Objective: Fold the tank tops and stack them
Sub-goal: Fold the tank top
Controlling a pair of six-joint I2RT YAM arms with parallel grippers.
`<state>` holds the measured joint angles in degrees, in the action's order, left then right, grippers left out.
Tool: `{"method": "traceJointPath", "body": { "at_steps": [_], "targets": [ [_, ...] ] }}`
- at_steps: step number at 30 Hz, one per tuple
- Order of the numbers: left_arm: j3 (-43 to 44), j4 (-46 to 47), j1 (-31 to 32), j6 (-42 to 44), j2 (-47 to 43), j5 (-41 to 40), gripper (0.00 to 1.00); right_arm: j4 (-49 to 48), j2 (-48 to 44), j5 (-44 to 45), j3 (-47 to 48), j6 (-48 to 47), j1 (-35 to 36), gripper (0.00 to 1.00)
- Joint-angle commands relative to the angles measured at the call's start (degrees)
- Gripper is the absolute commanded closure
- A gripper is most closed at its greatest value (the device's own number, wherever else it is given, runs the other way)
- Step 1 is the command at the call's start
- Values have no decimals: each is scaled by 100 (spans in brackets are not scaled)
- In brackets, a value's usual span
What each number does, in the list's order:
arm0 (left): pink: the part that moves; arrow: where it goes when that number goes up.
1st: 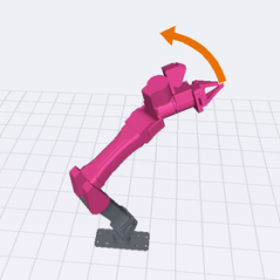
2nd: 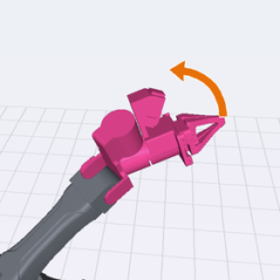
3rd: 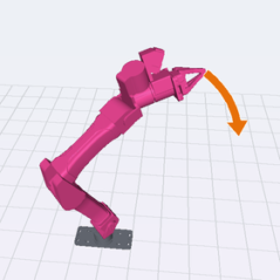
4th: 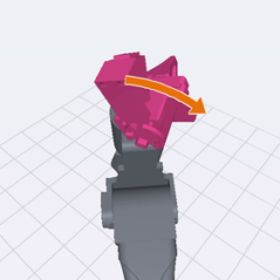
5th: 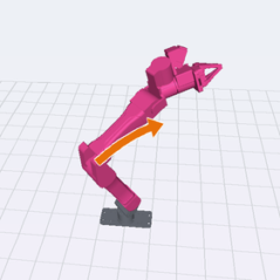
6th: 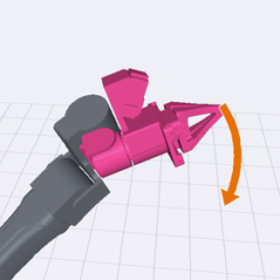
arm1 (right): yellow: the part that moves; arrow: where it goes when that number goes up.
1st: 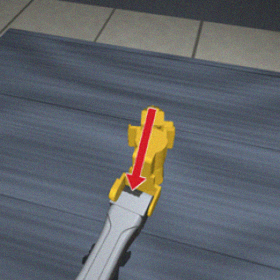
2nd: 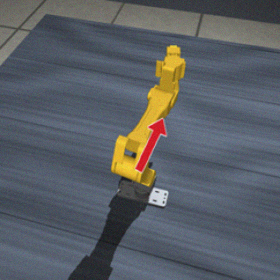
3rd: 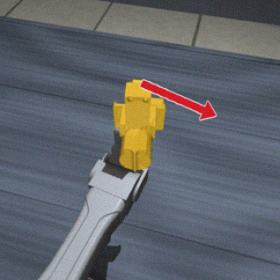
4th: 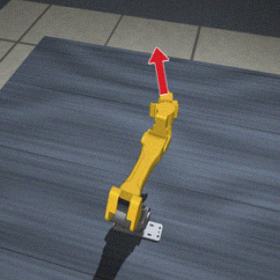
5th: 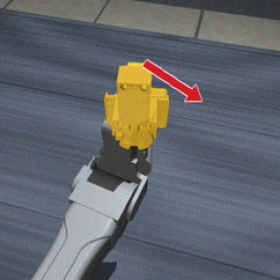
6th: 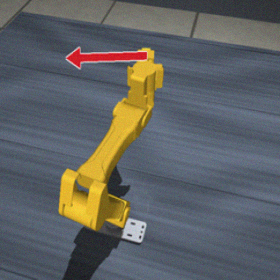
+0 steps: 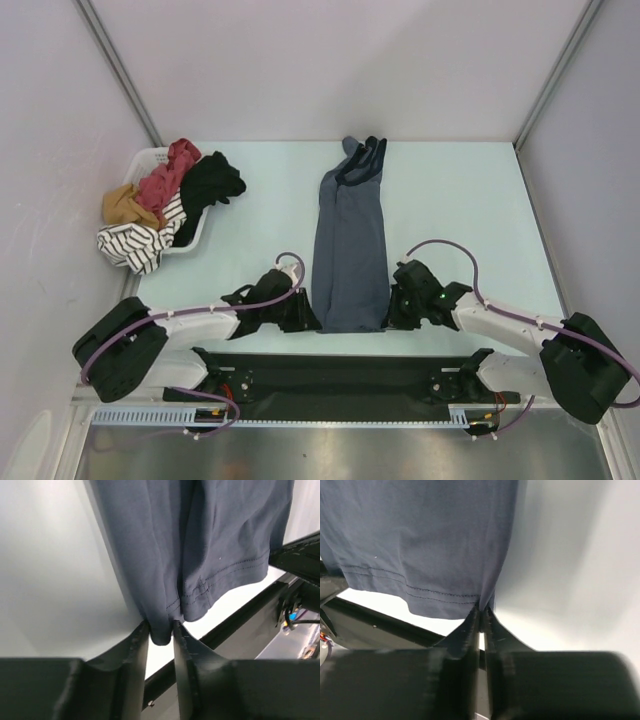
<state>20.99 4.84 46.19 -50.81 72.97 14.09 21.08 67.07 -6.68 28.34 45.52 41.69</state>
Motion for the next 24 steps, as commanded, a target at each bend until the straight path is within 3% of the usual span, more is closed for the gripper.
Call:
{"method": "traceJointPath", "body": {
  "at_steps": [1, 2, 4, 16, 24],
  "targets": [
    [-166, -256, 83, 36, 165, -169, 75, -78, -36, 0, 14, 89, 67, 97],
    [-166, -299, 91, 44, 182, -187, 87, -43, -45, -9, 23, 106, 85, 100],
    [-192, -431, 170, 45, 78, -283, 100, 184, -167, 8, 66, 168, 233, 100],
    [-481, -1477, 1120, -517, -1090, -539, 99, 1267, -1397, 571, -241, 1371, 1622, 100],
    [-43, -1978, 1120, -430, -1558, -565, 100, 1653, -1470, 1018, 381, 1075, 1588, 100]
  ]
}}
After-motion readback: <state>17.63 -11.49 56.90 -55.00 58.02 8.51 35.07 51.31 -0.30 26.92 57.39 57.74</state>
